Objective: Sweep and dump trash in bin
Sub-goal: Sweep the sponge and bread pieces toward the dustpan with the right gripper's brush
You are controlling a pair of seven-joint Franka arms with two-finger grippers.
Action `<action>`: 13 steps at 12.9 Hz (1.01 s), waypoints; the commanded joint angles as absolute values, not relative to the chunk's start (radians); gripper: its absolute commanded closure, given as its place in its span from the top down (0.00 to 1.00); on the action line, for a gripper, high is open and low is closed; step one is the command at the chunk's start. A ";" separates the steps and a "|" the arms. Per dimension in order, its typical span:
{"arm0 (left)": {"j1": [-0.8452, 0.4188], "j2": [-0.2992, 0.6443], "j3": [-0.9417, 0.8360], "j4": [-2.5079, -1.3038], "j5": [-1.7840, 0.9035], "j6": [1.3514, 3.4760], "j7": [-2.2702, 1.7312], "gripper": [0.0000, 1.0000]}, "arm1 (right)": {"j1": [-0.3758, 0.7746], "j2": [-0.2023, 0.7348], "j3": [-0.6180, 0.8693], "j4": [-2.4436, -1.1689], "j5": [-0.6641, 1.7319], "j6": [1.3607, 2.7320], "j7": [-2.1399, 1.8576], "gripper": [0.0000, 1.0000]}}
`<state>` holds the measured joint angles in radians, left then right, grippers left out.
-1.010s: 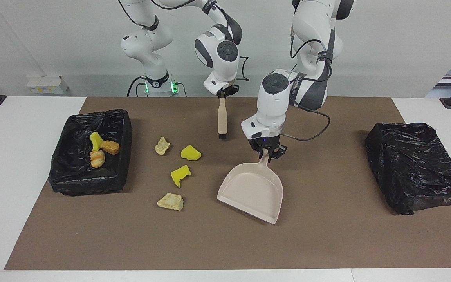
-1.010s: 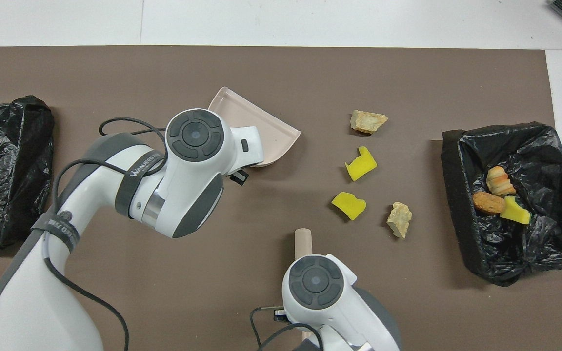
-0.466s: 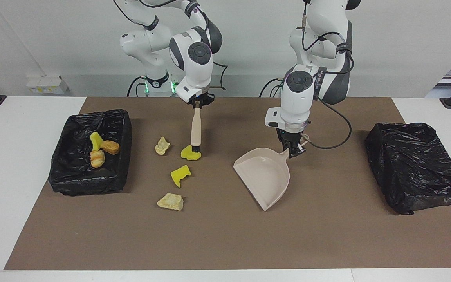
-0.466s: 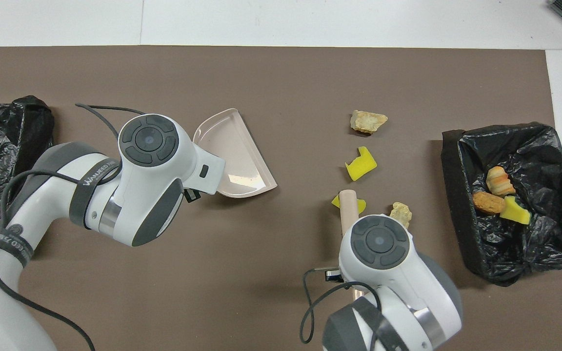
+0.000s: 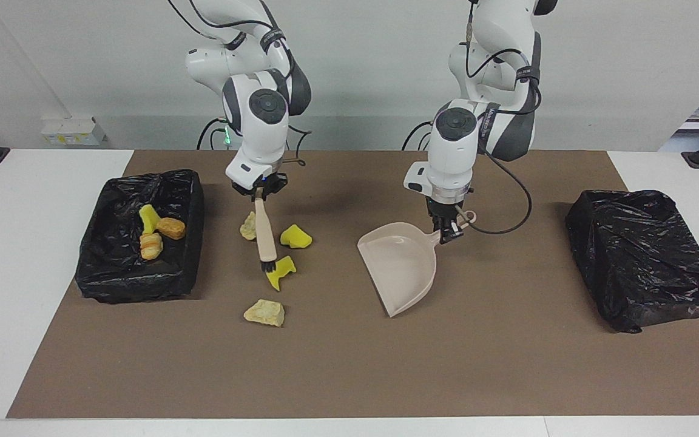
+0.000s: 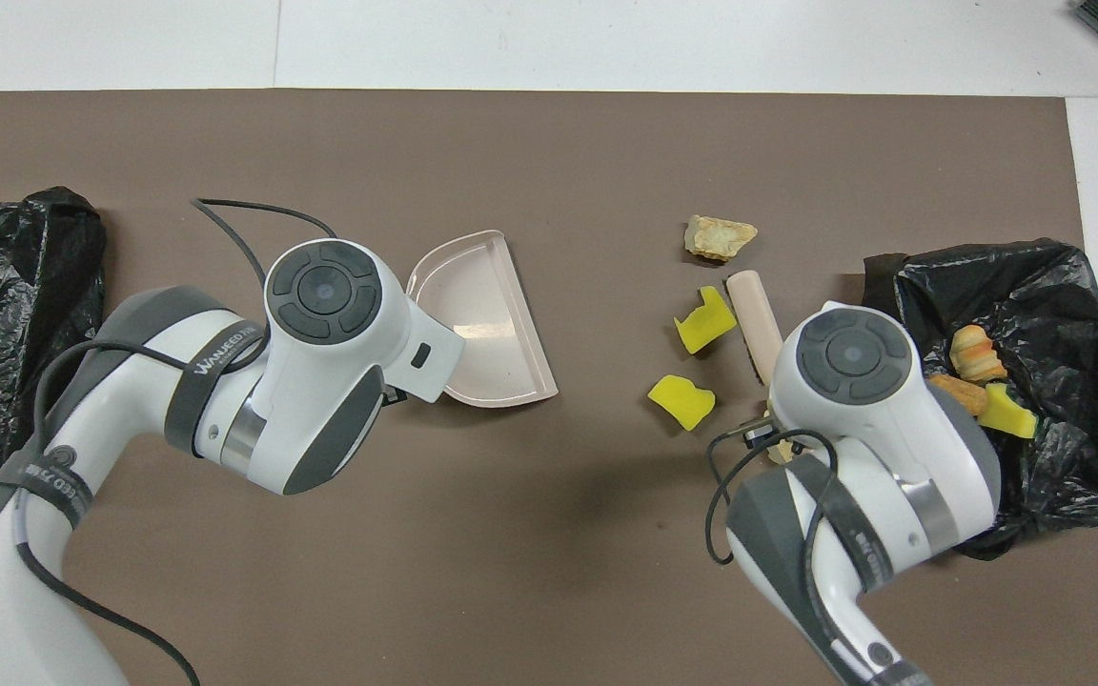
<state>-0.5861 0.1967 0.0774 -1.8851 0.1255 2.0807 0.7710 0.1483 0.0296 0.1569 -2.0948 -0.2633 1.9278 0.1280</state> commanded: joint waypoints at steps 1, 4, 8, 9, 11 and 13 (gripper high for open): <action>-0.606 0.173 0.083 -1.916 0.144 2.105 0.778 0.00 | 0.106 0.179 0.172 -1.894 -0.342 1.914 0.039 0.00; -0.652 0.147 0.083 -1.951 0.143 2.102 0.775 0.00 | 0.089 0.308 0.172 -1.749 -0.443 1.916 -0.053 0.00; -0.670 0.100 0.080 -2.034 0.143 2.106 0.773 0.00 | 0.092 0.431 0.173 -1.694 -0.494 1.968 -0.052 0.00; -0.673 0.095 0.080 -2.037 0.143 2.108 0.773 0.00 | 0.097 0.425 0.179 -1.694 -0.479 1.945 -0.048 0.00; -0.673 0.092 0.080 -2.043 0.143 2.105 0.773 0.00 | 0.149 0.420 0.181 -1.695 -0.386 1.879 -0.017 0.00; -0.673 0.081 0.080 -2.059 0.143 2.105 0.773 0.00 | 0.163 0.414 0.181 -1.698 -0.217 1.864 0.029 0.00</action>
<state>-0.6590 0.1267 0.0684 -2.0012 0.1258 2.0844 0.7719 0.1538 0.4224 0.1736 -1.7002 -0.3347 1.8921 -0.0003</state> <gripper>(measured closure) 0.674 0.749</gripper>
